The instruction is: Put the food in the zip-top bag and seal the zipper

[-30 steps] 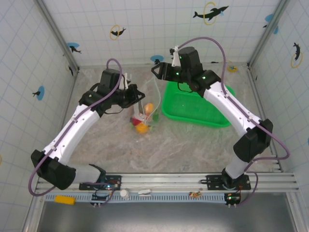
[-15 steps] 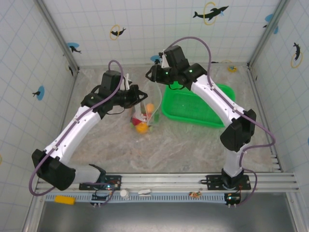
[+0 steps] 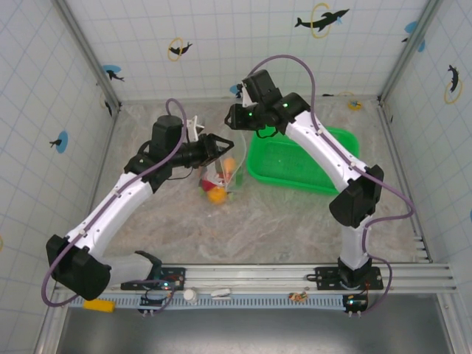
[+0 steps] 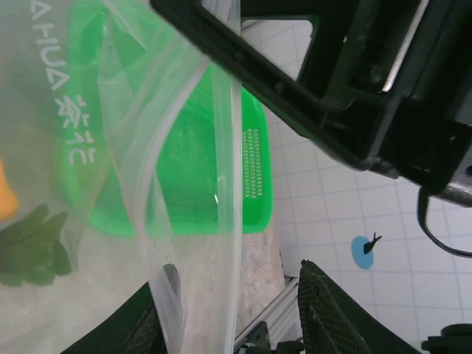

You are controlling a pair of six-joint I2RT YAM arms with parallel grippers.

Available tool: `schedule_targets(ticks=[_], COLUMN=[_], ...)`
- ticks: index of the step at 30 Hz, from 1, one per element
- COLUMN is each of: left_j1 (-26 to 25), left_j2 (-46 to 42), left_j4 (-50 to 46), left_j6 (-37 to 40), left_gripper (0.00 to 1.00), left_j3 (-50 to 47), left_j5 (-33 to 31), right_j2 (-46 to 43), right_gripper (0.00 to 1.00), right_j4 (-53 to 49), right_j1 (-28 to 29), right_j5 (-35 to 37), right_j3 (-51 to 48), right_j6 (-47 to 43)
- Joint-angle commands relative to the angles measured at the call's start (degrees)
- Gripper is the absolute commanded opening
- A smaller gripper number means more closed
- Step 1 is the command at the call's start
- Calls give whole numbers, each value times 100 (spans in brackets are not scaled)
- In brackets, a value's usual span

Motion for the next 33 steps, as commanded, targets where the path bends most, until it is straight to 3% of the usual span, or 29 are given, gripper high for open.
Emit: schedule_targets(ticks=[1,6,9,14,21,26,29,33], left_j1=[-20,-16,-17,-12,-9,-3,-7,7], left_j2=[-102,-172,-242,-414,-712,-1196,-1460,-1378], left_j4=[448,465,128,-825,-1495,-1252,-822,-1201], left_j6=[-61,-60,125,733,1326,1598,1856,1566], left_gripper=[45,44,44,44,45,46,46,45], left_j3=[-96,-143,76,1002,1777,1475,959,358], left_j5=[320,268,-42,-1230,-3206,-4890,-5126,-5281], right_j2=[93,77,84,84,-97,-223,-178,-26], right_gripper=[49,45,33,15,13,10,8,5], right_j4=[-293,-416,-429,-390,146,504,364,-81], right_j1=[24,145,165,68,20,-144,-162,-201], right_j5=[29,88,156,58,-575,-1113,-1029,-1028], right_j3=[202,124,135,469,723,899,1066,1014], right_j6=[-5,-3,-19,-87,-654,-1040,-1196,-1231])
